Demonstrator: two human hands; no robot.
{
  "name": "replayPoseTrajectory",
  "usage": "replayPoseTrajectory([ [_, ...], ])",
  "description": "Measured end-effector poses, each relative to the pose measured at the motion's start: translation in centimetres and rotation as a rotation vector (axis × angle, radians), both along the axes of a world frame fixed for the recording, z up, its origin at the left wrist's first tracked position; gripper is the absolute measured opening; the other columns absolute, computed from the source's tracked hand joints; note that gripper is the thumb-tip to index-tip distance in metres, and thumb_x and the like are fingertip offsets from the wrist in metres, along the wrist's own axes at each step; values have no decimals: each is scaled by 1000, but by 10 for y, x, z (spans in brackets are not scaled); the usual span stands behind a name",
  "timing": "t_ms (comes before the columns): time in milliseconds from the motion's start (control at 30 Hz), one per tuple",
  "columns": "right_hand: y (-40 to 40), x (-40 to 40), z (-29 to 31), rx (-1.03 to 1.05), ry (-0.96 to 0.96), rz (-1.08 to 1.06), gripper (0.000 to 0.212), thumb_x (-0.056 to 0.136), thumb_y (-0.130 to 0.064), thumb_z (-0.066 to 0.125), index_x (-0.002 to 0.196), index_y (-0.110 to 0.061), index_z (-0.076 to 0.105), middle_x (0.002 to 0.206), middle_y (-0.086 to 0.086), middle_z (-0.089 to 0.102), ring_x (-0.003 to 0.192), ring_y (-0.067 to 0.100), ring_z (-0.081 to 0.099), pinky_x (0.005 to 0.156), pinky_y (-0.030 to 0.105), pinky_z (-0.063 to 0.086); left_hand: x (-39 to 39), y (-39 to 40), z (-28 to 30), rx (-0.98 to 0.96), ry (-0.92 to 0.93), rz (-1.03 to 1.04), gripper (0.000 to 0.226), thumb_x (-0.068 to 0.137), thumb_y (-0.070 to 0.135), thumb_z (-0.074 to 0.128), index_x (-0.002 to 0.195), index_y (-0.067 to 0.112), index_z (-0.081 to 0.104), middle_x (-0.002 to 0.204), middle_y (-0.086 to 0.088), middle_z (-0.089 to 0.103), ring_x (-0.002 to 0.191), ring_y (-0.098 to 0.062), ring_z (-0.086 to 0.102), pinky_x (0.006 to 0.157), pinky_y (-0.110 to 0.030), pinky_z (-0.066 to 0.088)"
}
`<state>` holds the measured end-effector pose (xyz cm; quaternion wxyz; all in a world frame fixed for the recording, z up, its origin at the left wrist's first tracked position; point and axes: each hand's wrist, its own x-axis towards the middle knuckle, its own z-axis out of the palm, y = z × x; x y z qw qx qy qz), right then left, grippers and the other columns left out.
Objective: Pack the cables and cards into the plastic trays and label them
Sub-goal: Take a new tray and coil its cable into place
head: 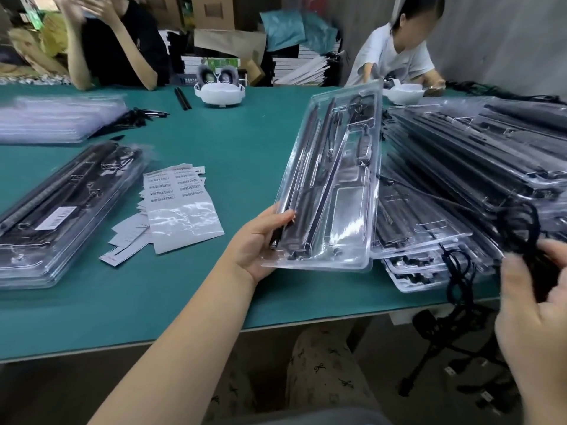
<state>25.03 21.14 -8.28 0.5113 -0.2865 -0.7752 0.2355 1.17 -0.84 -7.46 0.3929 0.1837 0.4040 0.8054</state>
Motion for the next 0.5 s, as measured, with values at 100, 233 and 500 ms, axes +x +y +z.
replayPoseTrajectory([
  [100,-16,-6,40,-39,-96,114,44,85,-71,46,123,-47,48,106,-30,57,96,8,61,81,27,51,-4,-2,2,69,-110,90,19,73,12,66,88,11,77,86,-7,73,78,-21,71,86,-45,55],
  [233,-54,-32,91,-613,136,762,13,82,-35,65,93,-28,64,64,-11,56,40,-1,41,31,11,31,-17,-13,12,94,-218,248,19,68,7,69,85,1,72,83,-14,72,77,-28,71,74,-47,59],
  [500,-96,-120,111,-1299,191,921,8,91,-13,49,85,-11,53,64,-1,49,37,1,28,25,10,17,-62,-64,34,-220,36,453,11,87,5,57,86,5,68,80,-8,72,71,-22,71,70,-39,60],
])
